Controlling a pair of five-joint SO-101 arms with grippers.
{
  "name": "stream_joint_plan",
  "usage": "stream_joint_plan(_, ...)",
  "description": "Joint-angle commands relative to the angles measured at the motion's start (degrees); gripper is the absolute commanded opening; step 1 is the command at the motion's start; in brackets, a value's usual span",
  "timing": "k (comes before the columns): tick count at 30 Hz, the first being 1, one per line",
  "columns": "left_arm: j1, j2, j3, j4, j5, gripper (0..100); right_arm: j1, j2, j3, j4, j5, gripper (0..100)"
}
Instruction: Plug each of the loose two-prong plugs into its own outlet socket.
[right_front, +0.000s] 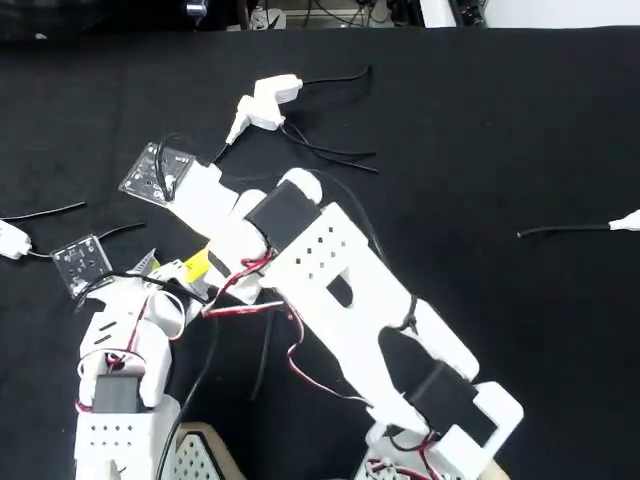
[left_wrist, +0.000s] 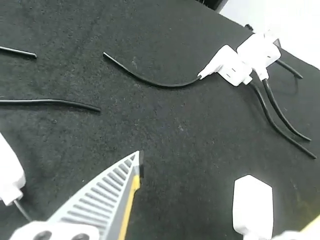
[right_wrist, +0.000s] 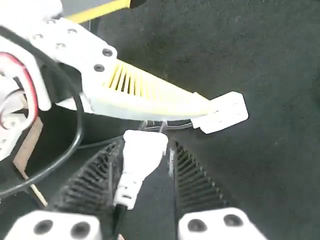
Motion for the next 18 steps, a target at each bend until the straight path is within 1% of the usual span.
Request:
stream_joint_plan(1,0.8,0.0,0.8,1.1,-0.5,54,-0.8,-0.5,-5.0,-0.3,-0.5,1.1)
stream_joint_plan(9,0.7,0.0,0.8,1.1,-0.5,54,-0.3,-0.5,-4.4,0.4,-0.8,1.1)
stream_joint_plan(12,0.5,0.0,0.8,0.9,-0.5,54,1.7,-0.5,-4.5,1.2,-2.7,1.1)
stream_joint_plan(15,0.4,0.0,0.8,0.8,-0.5,54,4.3,-0.4,-4.4,1.2,-2.5,1.1)
stream_joint_plan(18,0.3,0.0,0.8,0.9,-0.5,54,8.1,1.3,-4.9,1.2,-3.5,1.1)
